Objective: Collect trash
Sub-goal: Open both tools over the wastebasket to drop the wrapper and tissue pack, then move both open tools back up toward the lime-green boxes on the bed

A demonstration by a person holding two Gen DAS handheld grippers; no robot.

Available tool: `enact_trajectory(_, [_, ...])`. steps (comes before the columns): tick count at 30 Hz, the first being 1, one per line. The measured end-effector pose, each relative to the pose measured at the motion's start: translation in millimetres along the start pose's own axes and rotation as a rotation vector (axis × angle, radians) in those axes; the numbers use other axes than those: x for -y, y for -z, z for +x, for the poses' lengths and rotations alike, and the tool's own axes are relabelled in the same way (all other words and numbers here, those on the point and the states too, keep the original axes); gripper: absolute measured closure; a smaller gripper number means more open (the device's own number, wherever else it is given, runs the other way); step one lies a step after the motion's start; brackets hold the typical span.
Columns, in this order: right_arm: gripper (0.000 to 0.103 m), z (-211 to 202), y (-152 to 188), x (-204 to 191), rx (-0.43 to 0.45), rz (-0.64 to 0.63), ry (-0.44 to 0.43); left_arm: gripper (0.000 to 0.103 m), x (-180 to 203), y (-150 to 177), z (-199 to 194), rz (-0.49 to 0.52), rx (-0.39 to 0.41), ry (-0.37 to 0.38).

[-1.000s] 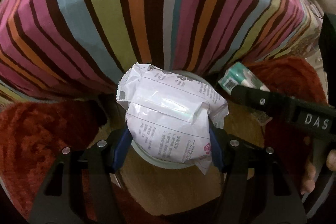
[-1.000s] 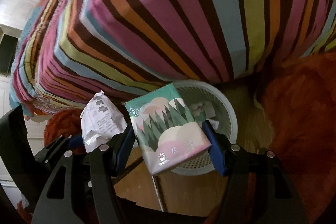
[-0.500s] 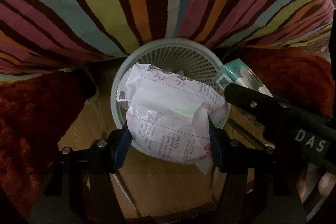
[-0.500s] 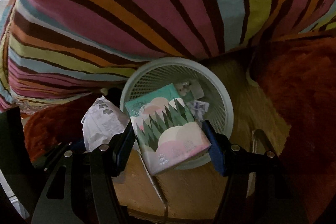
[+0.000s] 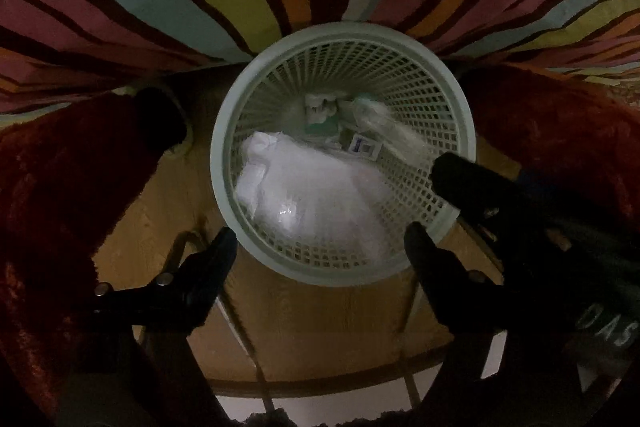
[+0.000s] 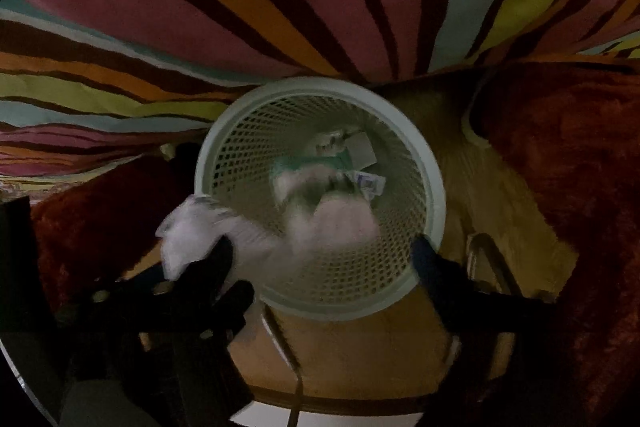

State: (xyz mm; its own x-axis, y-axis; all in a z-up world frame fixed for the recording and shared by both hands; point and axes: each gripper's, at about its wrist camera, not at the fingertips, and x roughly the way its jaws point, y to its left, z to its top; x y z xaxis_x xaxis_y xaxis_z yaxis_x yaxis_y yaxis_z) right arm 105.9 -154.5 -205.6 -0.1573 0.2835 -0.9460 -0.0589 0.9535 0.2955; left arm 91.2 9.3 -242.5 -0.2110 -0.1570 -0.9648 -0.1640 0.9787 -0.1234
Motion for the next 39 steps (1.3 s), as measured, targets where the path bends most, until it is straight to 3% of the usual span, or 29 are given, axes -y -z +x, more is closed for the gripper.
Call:
enact_trajectory(14, [0.013, -3, -1, 11, 0.012, 0.05, -0.025, 0.017, -1, 4, -5, -0.006, 0.028, 0.008])
enact_trajectory(15, [0.008, -3, -1, 10, 0.013, 0.053, -0.027, 0.017, 0, 4, -6, -0.002, 0.033, 0.012])
enact_trajectory(23, [0.008, -17, 6, 17, 0.062, 0.079, -0.093, 0.017, 0, 14, -26, 0.016, 0.116, 0.062])
enact_trajectory(28, [0.008, -41, 16, 22, 0.175, 0.078, -0.185, 0.017, -9, 23, -49, -0.029, 0.215, 0.116])
enact_trajectory(34, [0.008, -74, 29, 35, 0.331, 0.102, -0.308, 0.017, -15, 37, -86, -0.051, 0.388, 0.184])
enact_trajectory(39, [0.008, -100, 28, 33, 0.431, 0.076, -0.33, 0.011, -15, 49, -120, -0.037, 0.552, 0.227])
